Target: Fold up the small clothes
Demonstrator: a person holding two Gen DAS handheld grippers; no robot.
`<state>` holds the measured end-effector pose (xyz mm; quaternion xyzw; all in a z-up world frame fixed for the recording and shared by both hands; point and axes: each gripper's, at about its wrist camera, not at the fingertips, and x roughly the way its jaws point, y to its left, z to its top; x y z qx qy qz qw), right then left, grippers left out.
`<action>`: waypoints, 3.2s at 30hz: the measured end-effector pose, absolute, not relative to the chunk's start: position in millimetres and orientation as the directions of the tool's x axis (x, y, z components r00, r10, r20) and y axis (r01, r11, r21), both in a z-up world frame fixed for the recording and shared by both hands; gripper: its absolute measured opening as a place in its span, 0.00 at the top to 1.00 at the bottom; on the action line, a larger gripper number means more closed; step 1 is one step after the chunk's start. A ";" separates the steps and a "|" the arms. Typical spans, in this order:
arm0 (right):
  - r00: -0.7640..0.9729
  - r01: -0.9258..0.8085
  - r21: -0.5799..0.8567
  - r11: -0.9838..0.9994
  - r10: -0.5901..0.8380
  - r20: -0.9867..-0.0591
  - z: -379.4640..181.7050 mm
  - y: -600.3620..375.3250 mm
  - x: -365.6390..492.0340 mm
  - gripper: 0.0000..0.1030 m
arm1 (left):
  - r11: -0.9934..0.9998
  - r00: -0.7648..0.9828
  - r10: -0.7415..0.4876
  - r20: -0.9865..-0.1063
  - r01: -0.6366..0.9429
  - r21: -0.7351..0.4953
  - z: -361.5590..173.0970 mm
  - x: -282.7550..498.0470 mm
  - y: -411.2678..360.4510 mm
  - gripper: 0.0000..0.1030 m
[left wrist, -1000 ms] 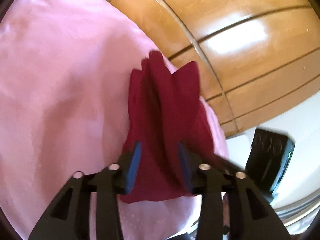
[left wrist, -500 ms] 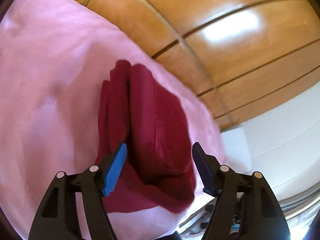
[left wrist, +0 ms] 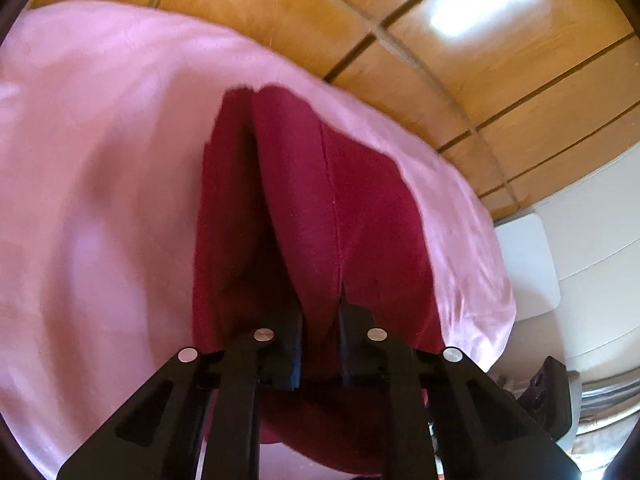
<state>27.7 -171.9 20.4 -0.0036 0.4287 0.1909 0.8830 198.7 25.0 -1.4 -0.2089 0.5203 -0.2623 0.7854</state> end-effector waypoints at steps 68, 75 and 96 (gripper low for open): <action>0.568 -0.268 0.299 0.916 0.401 -0.719 57.4 -178.6 194.2 0.30 | 0.952 0.642 -0.272 -0.717 0.290 -0.102 2.2 117.7 -3.4 0.66; 0.516 -0.255 0.244 0.936 0.345 -0.784 28.4 -163.8 234.7 0.29 | 0.954 0.621 -0.264 -0.738 0.279 -0.107 -10.8 126.3 -1.4 0.66; 0.526 -0.141 0.489 0.861 0.483 -0.700 14.1 -233.0 190.2 0.07 | 0.944 0.612 -0.330 -0.719 0.203 -0.261 -14.0 133.0 31.3 0.30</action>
